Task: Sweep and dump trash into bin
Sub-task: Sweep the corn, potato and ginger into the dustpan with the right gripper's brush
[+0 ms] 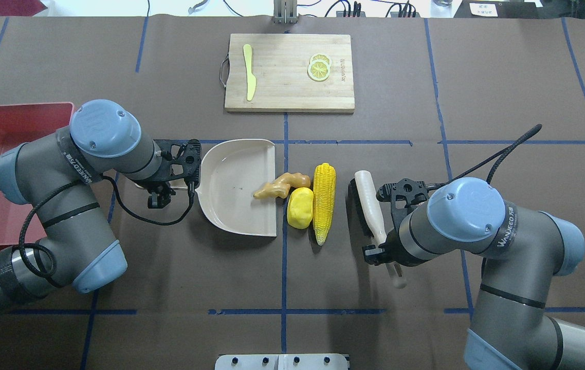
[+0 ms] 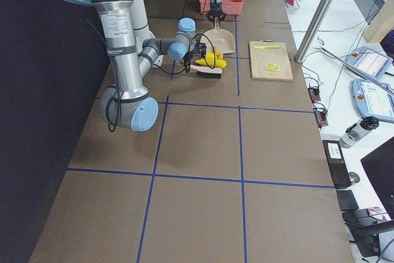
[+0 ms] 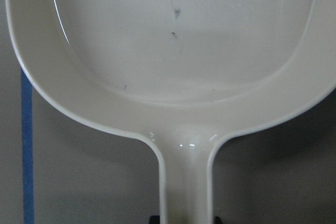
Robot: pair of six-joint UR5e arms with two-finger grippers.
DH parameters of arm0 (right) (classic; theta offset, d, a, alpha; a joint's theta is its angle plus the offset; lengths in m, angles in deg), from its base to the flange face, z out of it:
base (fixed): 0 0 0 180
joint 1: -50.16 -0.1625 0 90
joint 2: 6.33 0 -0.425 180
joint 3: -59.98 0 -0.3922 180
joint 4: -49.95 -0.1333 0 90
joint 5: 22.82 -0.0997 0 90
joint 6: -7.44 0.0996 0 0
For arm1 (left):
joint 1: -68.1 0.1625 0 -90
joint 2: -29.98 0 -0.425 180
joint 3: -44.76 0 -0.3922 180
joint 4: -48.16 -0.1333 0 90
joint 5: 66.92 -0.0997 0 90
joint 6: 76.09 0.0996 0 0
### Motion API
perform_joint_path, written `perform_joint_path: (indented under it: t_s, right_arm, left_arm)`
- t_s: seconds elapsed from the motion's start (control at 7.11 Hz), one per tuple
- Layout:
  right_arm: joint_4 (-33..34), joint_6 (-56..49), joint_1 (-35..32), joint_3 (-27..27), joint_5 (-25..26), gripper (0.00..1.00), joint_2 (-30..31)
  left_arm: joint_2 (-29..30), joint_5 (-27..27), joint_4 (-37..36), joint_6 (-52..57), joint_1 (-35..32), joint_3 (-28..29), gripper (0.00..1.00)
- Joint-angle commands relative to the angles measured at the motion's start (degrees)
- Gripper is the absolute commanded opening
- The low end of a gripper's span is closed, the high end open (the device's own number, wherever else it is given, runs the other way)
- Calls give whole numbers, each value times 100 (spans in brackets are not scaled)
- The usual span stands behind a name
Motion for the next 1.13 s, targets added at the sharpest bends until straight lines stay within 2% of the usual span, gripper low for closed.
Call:
perform_joint_path:
  t_s: [0.0, 0.14, 0.42, 0.98]
  right_arm:
    - [-6, 79, 41, -98, 3, 0, -79]
    - [-6, 88, 84, -176, 11, 0, -201]
    - [-14, 516, 163, -466, 20, 0, -596]
    - [-50, 562, 199, -898, 20, 0, -993]
  left_arm:
    - [58, -36, -18, 1, 9, 6, 8]
    - [58, -45, -44, 79, 27, 59, 9]
    - [76, -536, -62, 290, 123, 59, 8]
    - [426, -546, -280, 203, 281, 77, 9]
